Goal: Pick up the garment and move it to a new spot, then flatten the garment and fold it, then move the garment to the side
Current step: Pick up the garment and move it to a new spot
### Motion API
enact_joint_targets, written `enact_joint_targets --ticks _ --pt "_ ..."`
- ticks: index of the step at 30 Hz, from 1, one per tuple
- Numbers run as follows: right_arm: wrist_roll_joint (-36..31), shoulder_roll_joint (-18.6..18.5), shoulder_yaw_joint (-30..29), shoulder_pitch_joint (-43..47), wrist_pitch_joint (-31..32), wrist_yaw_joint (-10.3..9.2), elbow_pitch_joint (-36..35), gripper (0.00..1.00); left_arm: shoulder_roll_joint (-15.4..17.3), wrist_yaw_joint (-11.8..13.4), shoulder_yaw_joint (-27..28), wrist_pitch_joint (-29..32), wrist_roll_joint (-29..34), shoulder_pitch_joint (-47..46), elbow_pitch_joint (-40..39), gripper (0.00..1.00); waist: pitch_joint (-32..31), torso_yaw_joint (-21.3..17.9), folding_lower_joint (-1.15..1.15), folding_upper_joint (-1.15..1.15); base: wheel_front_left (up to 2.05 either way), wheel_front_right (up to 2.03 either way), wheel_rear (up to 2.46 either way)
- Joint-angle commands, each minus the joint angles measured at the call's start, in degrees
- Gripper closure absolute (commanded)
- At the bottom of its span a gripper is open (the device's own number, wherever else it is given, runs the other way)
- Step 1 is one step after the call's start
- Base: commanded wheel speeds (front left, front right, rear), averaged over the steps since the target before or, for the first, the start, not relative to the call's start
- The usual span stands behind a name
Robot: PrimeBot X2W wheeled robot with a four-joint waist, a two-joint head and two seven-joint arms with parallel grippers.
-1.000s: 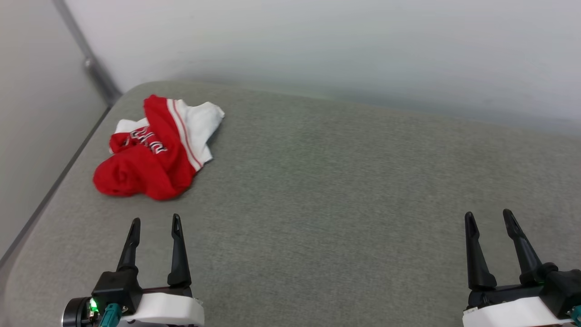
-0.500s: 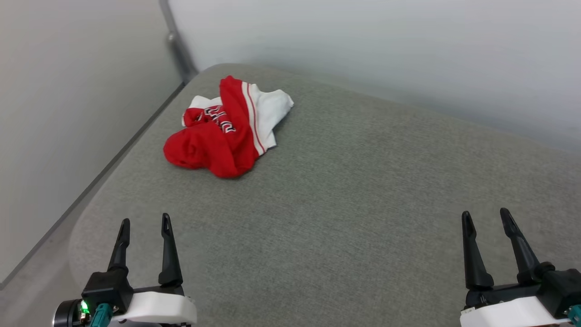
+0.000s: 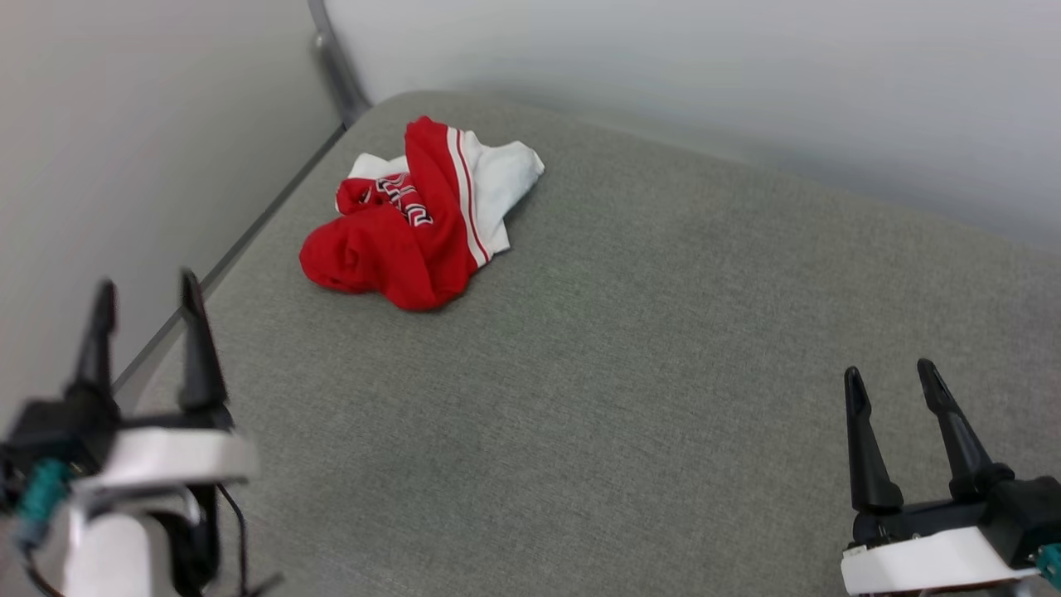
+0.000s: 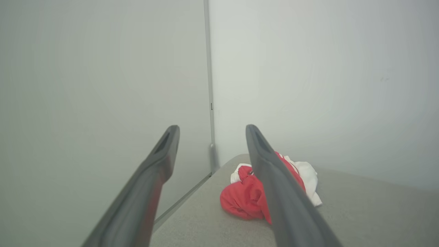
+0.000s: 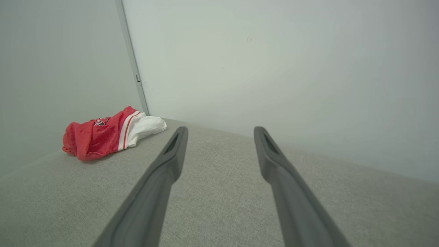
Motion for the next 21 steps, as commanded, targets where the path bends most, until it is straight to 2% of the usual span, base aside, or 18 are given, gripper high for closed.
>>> enact_joint_targets --ticks 1,5,12,15,21 --pt "-0.62 0.1 -0.19 -1.1 -0.14 -0.02 -0.41 0.0 1.1 -1.3 1.19 -0.14 -0.18 -3.36 0.45 0.0 1.78 -0.81 0.0 0.0 0.0 0.0 0.0" --pt "-2.58 0.1 -0.31 -2.75 -0.14 -0.02 -1.33 0.0 3.45 -4.05 3.96 -0.14 -0.95 -12.37 1.39 0.0 5.7 -2.33 0.0 0.0 0.0 0.0 0.0" --pt "-5.01 0.09 -0.75 -5.17 -0.14 -0.02 -2.68 0.0 8.35 -5.76 5.25 -0.14 -3.59 -25.61 4.04 0.0 11.67 -5.11 0.0 0.0 0.0 0.0 0.0" --pt "-5.62 0.09 -0.94 -6.12 -0.14 -0.02 -3.05 0.0 11.43 -5.85 3.21 -0.14 -5.21 -30.65 7.16 0.0 13.69 -6.04 0.0 0.0 0.0 0.0 0.0" --pt "-6.76 0.09 -1.77 -7.64 -0.14 -0.02 -4.52 0.0 19.58 -5.87 -6.02 0.45 -10.58 -38.9 17.3 0.0 16.76 -7.52 0.0 0.0 0.0 0.0 0.0"
